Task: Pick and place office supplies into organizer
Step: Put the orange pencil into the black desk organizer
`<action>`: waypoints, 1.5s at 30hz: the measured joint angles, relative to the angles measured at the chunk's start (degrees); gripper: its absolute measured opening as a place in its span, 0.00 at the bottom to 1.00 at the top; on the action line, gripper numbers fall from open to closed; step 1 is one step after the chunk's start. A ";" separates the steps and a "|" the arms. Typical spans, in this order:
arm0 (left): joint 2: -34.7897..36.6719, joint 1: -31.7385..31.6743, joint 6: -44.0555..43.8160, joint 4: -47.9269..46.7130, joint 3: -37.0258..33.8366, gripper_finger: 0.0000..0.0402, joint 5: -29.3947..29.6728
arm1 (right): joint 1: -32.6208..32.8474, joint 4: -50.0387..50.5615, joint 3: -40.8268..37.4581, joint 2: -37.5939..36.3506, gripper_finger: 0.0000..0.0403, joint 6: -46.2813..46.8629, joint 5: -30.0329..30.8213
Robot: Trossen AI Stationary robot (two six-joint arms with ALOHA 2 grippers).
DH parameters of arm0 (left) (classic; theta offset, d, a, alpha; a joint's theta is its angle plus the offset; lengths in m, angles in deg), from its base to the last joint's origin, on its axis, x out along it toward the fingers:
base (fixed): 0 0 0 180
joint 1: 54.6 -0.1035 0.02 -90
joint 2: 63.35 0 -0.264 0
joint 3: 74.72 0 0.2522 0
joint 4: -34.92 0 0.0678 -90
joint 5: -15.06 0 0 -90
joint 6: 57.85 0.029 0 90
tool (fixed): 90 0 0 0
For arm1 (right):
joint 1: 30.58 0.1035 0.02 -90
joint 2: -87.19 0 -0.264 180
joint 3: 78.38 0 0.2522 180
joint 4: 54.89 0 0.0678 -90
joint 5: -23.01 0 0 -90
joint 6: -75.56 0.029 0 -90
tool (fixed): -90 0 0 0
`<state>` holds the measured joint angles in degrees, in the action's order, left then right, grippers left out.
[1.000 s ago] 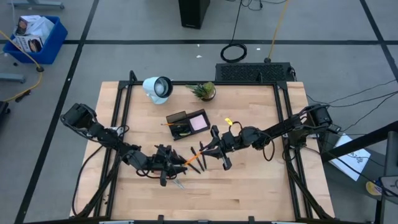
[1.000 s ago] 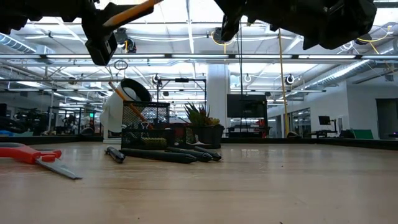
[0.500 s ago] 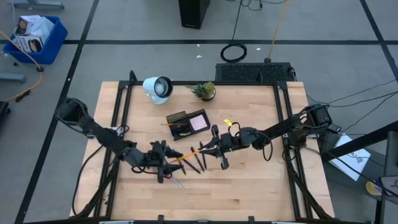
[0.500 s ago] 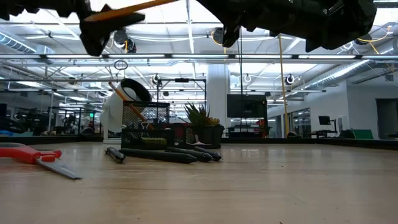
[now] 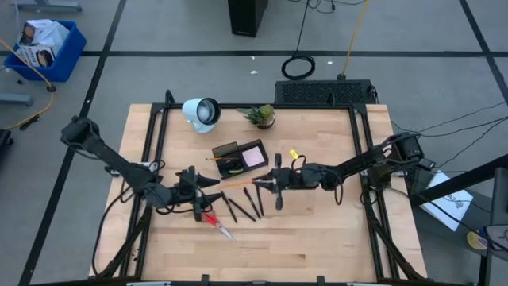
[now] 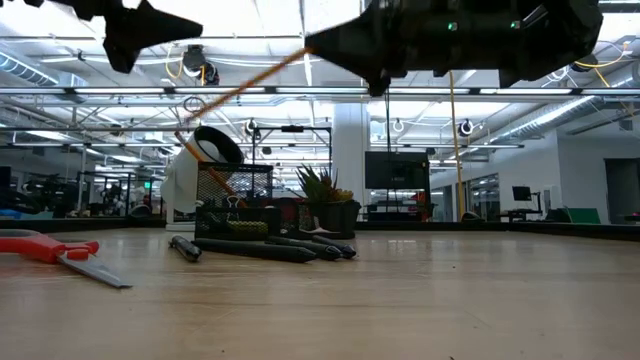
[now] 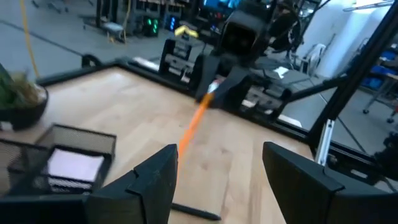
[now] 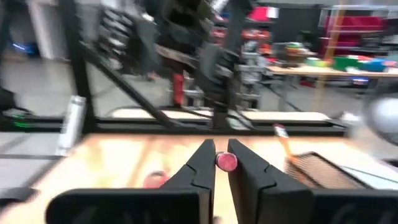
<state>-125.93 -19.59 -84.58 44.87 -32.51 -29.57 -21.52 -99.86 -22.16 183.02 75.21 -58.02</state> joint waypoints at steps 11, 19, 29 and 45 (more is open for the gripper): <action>2.32 2.72 4.64 -0.04 0.00 0.60 4.25 | -4.09 17.46 7.20 -3.53 0.05 -4.49 5.58; 2.27 2.68 5.11 0.00 0.00 0.60 4.24 | -8.10 41.64 23.07 -3.91 0.05 -8.74 9.16; 2.27 2.68 5.48 0.02 0.00 0.60 4.19 | -15.31 58.11 30.08 -3.85 0.05 -3.46 1.19; 2.22 2.68 5.48 -0.01 0.00 0.60 4.10 | -18.12 57.24 30.05 3.61 0.07 -4.27 -8.20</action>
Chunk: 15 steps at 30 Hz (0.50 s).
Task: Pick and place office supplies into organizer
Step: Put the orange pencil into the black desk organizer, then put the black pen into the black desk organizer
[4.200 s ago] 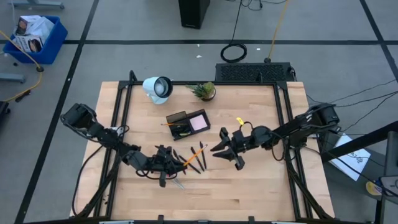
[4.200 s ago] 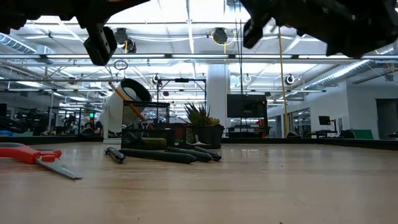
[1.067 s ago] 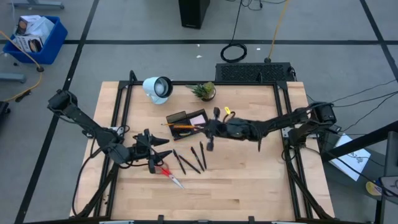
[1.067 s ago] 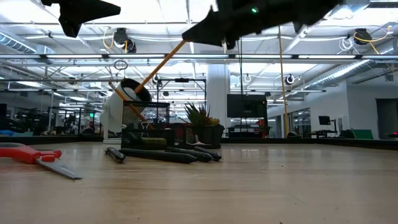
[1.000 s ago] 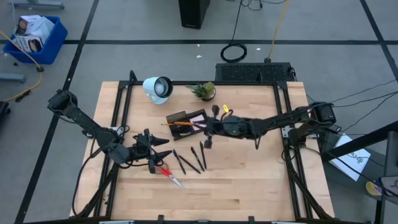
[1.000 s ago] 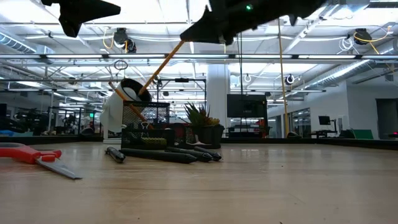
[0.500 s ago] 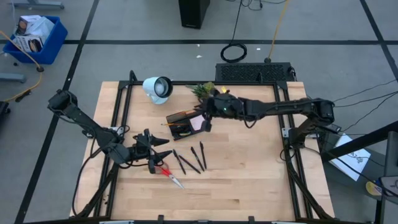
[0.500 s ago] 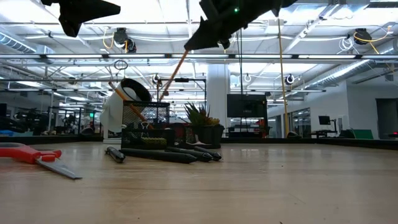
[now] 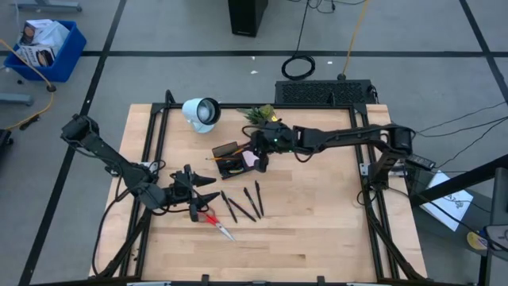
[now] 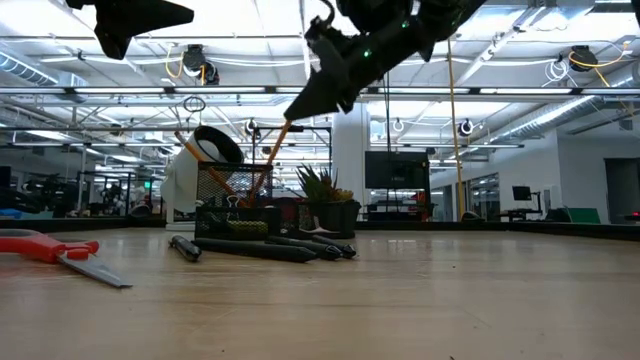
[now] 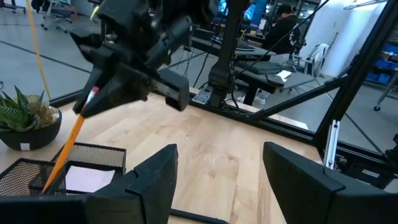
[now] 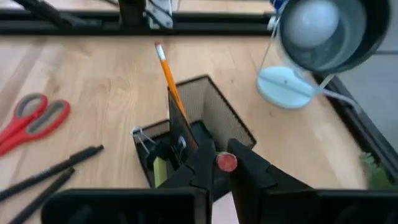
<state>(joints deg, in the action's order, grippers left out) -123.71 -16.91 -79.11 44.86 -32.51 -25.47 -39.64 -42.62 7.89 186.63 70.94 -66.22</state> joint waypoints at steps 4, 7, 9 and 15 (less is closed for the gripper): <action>0.00 0.00 -0.04 -0.43 0.00 0.60 -0.04 | 0.05 -1.84 -0.02 1.73 0.16 -1.59 -1.05; 0.00 0.00 -0.33 -1.37 0.00 0.60 -0.13 | 0.51 -3.33 -0.02 1.85 0.27 -3.18 -1.09; 0.00 0.01 -0.43 -1.76 0.00 0.60 -0.13 | 0.96 -5.04 -0.02 1.77 0.35 -3.65 -1.11; 0.00 0.01 -0.28 -2.59 0.00 0.60 -0.14 | 3.58 -6.93 -0.02 1.57 0.52 -5.07 -4.10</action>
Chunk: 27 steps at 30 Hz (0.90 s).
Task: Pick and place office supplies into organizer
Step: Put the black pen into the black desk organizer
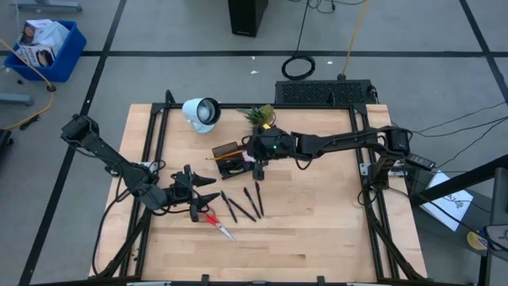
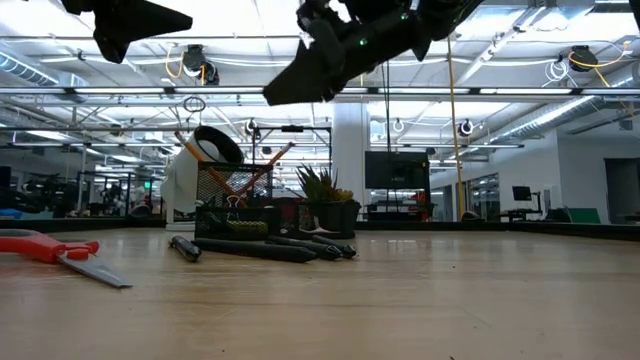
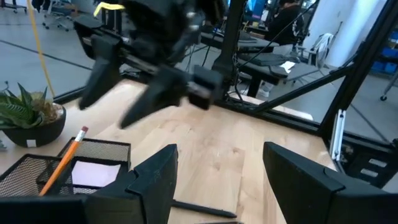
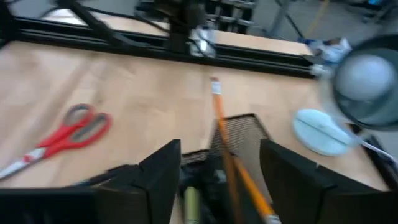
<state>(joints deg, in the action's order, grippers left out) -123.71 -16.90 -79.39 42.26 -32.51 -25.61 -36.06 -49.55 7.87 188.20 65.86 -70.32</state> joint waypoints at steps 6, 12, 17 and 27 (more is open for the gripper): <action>-0.02 -0.14 -1.94 -4.50 0.02 0.60 -1.29 | 7.06 -0.06 -1.64 -0.02 0.54 2.22 -1.41; 0.00 -0.16 -3.05 -4.72 0.00 0.60 -1.31 | 14.15 0.00 -5.73 -0.30 0.50 5.91 -1.14; -0.02 -0.30 -4.29 -4.67 0.01 0.60 -1.18 | 18.09 0.14 -11.13 -0.26 0.47 12.88 9.04; -0.01 -1.68 -4.67 -4.56 0.00 0.60 -1.14 | 19.02 -6.55 -20.83 -0.26 0.42 30.44 31.17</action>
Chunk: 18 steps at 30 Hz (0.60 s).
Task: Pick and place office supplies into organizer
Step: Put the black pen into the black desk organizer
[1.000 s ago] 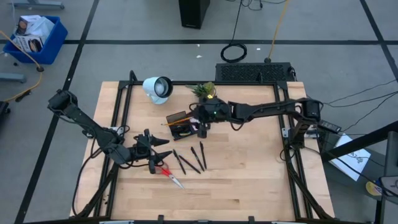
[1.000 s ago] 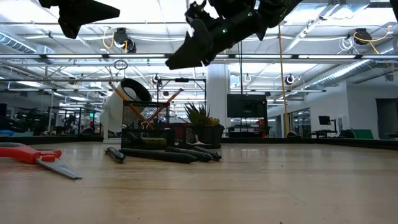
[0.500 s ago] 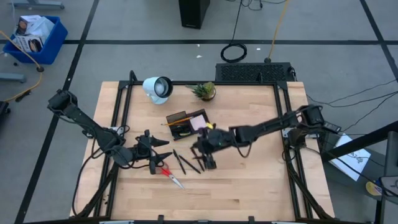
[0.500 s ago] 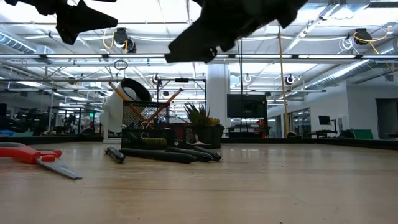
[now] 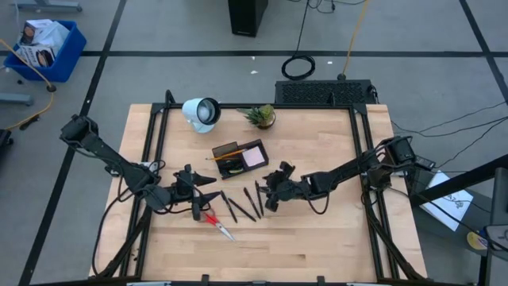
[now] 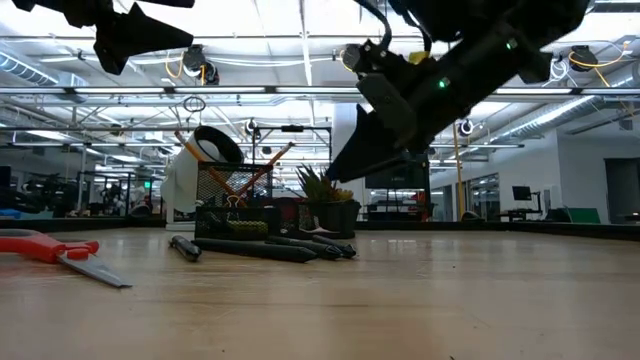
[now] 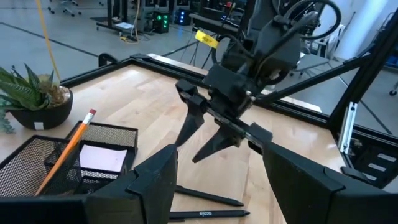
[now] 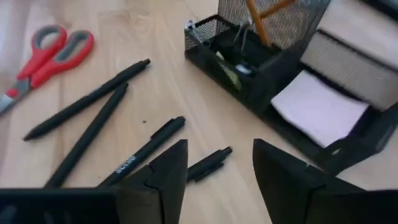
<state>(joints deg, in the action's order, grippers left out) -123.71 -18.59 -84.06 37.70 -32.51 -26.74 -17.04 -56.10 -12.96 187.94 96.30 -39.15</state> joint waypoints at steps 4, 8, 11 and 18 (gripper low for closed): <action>0.01 -0.05 -1.78 -0.01 0.01 0.60 -0.16 | 0.90 -2.90 -2.36 0.00 0.36 1.69 -5.79; -0.01 -0.05 -2.09 -0.03 0.00 0.60 -0.17 | 2.83 -17.19 -5.68 0.16 0.31 1.31 -12.80; -0.01 -0.05 -1.33 -0.04 0.02 0.60 -0.19 | 4.08 -30.46 -8.82 0.25 0.29 1.17 -16.31; -0.47 -0.05 -2.24 -0.49 0.02 0.60 -0.25 | 6.79 -42.88 -10.21 0.35 0.29 4.13 -16.86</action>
<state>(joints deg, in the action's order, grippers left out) -124.19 -18.64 -86.29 37.20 -32.49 -26.99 -10.25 -98.98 -23.17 188.29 100.42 -56.01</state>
